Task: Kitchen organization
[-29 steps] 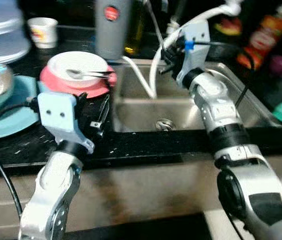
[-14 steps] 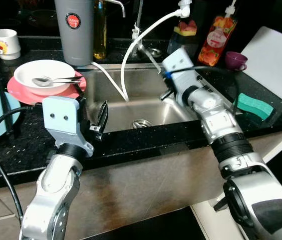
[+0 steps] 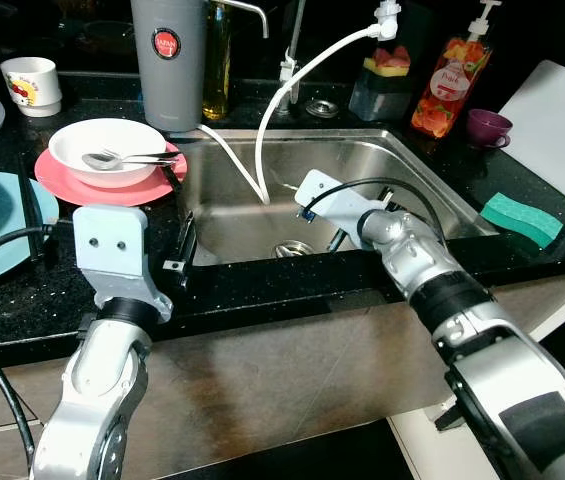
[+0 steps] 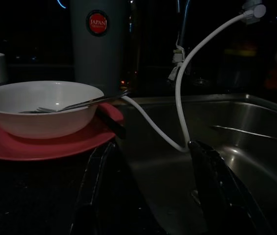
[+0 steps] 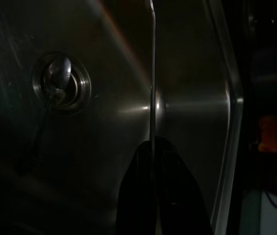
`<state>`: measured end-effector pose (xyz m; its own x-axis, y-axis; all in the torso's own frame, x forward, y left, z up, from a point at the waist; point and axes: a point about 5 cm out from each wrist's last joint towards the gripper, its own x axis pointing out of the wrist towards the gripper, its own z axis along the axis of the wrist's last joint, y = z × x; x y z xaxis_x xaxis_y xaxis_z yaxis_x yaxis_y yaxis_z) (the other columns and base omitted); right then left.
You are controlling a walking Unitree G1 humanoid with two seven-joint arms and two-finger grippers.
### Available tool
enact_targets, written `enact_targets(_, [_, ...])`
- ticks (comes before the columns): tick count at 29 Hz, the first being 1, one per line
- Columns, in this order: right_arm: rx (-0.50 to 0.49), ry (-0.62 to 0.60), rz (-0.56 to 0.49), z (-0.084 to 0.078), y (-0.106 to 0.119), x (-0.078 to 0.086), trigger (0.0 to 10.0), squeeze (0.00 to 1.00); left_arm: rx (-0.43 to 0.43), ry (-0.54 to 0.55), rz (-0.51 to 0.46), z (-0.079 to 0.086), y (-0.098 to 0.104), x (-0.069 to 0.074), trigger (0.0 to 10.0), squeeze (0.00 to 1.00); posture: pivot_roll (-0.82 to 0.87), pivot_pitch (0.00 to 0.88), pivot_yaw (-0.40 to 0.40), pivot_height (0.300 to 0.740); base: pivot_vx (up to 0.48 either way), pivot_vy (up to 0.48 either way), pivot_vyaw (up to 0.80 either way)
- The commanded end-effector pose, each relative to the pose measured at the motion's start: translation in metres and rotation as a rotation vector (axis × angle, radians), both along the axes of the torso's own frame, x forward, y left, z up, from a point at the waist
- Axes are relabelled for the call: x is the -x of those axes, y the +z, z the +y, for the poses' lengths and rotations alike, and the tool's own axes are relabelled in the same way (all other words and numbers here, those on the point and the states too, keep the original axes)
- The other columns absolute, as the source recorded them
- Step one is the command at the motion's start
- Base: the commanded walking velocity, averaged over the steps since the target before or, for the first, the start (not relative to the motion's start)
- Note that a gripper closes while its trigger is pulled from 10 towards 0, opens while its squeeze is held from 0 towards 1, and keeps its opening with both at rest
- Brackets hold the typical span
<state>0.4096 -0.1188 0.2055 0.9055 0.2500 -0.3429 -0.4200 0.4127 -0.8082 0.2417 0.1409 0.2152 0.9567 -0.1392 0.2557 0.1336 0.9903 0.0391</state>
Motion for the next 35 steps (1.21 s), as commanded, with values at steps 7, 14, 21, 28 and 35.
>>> enact_targets(7, [0.087,0.003,-0.003,0.010,-0.004,-0.004,10.0,0.34,-0.002,-0.032,0.003,-0.003,0.003,0.012,10.0,0.00,0.19,0.001,-0.157,0.740,0.000,0.000,0.00])
enact_targets(14, [0.058,-0.029,-0.010,0.008,-0.001,-0.006,10.0,1.00,-0.013,-0.069,0.021,-0.008,0.001,0.016,10.0,0.00,0.19,0.017,-0.167,0.740,0.000,0.000,0.00])
enact_targets(21, [-0.334,-0.045,-0.021,0.004,0.017,-0.009,10.0,0.71,0.025,0.050,-0.023,-0.001,0.010,0.007,10.0,0.00,0.18,0.019,-0.150,0.740,0.000,0.000,0.00])
enact_targets(28, [-0.830,0.162,-0.029,0.019,0.048,-0.003,10.0,0.00,0.046,0.124,-0.055,0.009,0.018,0.002,10.0,0.00,0.18,0.012,-0.138,0.740,0.000,0.000,0.00])
enact_targets(35, [-1.150,0.264,-0.048,0.026,0.065,0.004,10.0,0.00,0.037,0.127,-0.051,0.009,0.017,0.001,10.0,0.00,0.18,0.002,-0.129,0.740,0.000,0.000,0.71])
